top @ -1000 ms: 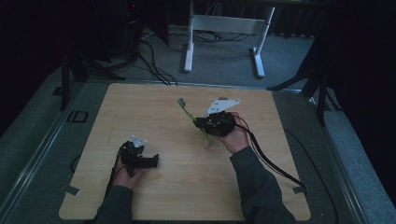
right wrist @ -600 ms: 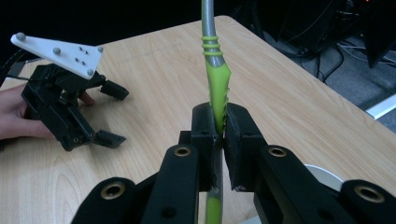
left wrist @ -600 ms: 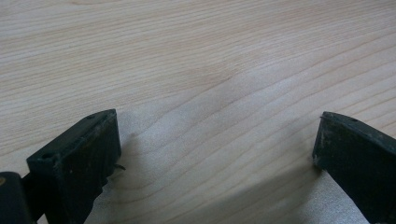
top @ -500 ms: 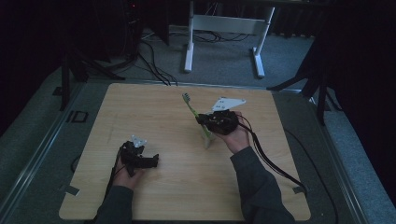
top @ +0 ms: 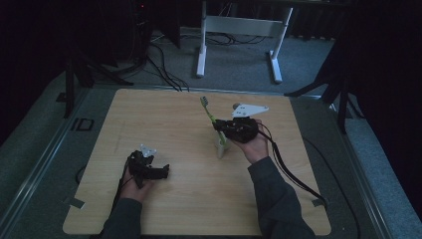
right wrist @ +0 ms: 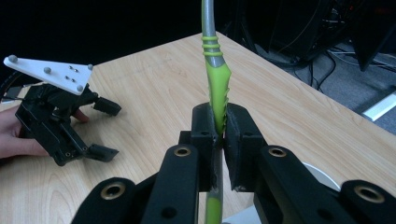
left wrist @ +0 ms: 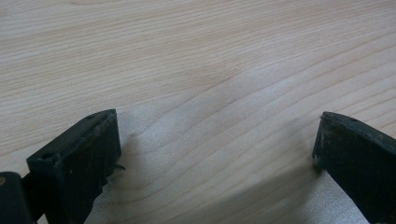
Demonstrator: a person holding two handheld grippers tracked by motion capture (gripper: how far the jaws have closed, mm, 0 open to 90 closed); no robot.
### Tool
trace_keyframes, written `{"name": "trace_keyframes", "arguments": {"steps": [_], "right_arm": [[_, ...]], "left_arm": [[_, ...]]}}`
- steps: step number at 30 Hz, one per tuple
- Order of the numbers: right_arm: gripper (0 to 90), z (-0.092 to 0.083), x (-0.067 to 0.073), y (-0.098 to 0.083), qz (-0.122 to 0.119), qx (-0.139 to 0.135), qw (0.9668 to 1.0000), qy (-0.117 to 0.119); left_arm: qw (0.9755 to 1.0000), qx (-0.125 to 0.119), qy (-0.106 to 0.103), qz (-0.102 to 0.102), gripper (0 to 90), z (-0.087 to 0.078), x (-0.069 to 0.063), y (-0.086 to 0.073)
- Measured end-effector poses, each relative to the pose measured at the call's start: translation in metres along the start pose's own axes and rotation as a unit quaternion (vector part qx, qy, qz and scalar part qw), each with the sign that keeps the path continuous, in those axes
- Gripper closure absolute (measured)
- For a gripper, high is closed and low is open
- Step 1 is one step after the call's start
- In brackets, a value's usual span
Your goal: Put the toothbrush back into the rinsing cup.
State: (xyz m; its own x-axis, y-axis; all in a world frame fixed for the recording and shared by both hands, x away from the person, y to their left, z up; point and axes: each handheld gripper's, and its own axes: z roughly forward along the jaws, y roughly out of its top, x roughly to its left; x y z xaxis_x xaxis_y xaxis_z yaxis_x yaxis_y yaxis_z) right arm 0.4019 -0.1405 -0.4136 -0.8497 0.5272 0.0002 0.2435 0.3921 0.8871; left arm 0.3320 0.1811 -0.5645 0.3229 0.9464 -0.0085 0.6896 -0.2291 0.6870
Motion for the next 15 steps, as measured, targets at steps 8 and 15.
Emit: {"name": "trace_keyframes", "arguments": {"steps": [8,15], "right_arm": [[82.3,-0.0003,-0.0023,-0.0014,0.003,-0.006,1.0000,-0.002],[82.3,-0.0004,-0.0022,-0.0010,0.004,-0.015,0.9999,-0.002]], "left_arm": [[1.0000,0.000,0.000,0.000,1.8,0.0000,0.0000,0.0000],[1.0000,0.000,0.000,0.000,1.8,0.0000,0.0000,0.0000]]}}
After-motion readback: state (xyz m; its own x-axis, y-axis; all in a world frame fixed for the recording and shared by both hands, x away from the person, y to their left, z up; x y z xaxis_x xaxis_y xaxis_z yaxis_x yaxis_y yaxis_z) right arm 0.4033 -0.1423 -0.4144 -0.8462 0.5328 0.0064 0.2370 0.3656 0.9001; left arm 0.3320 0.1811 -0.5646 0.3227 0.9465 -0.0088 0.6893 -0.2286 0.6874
